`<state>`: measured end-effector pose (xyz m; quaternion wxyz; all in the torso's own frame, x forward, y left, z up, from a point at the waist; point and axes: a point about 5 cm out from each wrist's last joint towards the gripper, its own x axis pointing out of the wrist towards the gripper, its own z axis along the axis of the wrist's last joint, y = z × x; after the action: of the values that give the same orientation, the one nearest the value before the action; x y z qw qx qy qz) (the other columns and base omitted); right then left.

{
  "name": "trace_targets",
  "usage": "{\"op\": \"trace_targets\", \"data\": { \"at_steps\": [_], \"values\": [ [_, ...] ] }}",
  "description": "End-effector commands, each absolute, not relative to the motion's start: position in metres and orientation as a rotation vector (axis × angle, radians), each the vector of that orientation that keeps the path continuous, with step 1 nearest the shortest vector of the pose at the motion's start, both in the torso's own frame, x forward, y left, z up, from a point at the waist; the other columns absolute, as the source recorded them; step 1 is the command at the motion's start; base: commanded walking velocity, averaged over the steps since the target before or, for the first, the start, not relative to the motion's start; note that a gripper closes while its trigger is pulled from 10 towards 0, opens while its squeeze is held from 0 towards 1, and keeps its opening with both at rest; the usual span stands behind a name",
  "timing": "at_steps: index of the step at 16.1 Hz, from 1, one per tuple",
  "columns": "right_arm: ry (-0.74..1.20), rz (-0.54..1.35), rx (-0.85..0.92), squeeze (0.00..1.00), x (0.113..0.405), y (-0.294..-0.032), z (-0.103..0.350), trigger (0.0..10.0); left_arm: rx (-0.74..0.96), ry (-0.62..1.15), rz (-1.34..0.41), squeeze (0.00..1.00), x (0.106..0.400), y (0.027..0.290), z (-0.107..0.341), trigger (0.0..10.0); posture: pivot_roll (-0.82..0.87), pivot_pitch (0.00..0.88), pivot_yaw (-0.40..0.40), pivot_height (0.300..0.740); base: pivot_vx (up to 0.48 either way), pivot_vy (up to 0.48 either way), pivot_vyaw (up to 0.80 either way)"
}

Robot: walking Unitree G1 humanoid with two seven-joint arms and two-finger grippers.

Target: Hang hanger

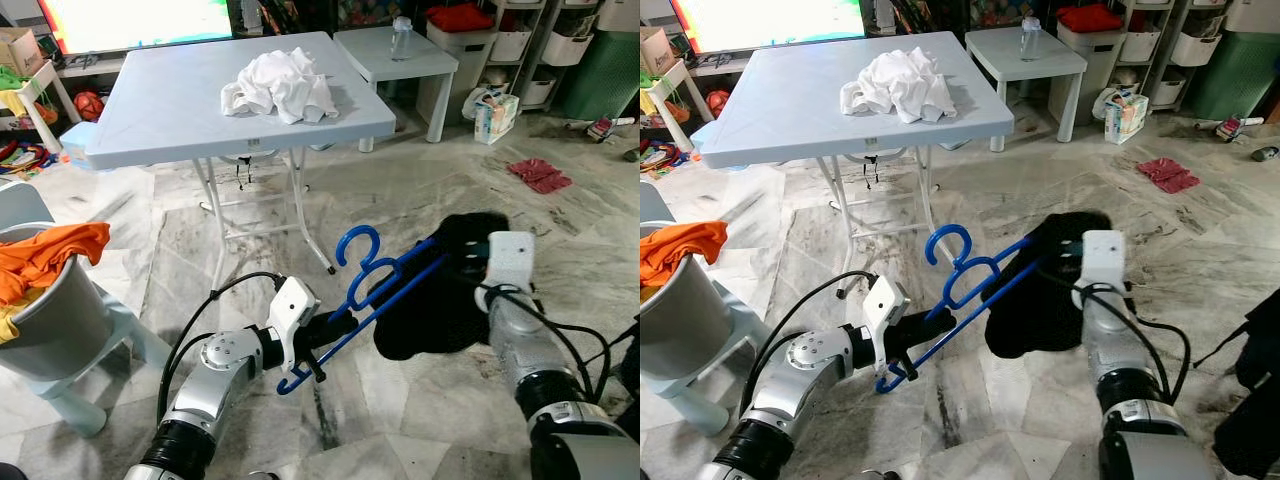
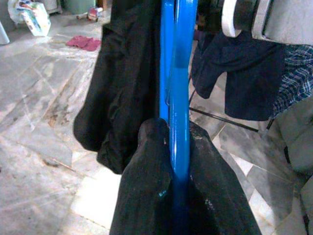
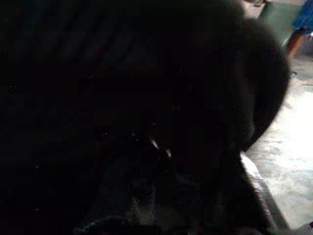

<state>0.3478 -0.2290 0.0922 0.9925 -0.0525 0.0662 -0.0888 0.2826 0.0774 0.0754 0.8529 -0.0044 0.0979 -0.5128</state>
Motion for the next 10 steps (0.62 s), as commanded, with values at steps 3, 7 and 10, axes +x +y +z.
{"op": "trace_targets", "data": {
  "at_steps": [3, 7, 10],
  "values": [
    [0.063, -0.196, -0.084, 0.00, 0.3533, -0.2309, 0.1051, 0.0, 0.012, 0.179, -1.080, 0.00, 0.2823, 0.0780, 0.0777, 0.0, -0.05, 0.002, 0.016, 0.740, 0.000, 0.000, 0.00],
    [0.049, -0.191, -0.053, 0.00, 0.3547, -0.2291, 0.1067, 0.0, 0.015, 0.181, -1.075, 0.00, 0.2817, 0.0781, 0.0760, 0.0, -0.05, 0.000, 0.015, 0.740, 0.000, 0.000, 0.00],
    [0.036, -0.204, -0.049, 0.00, 0.3563, -0.2308, 0.1101, 0.0, 0.022, 0.181, -1.072, 0.00, 0.2796, 0.0789, 0.0745, 0.0, -0.05, 0.000, 0.016, 0.740, 0.000, 0.000, 0.00]
  ]
}}
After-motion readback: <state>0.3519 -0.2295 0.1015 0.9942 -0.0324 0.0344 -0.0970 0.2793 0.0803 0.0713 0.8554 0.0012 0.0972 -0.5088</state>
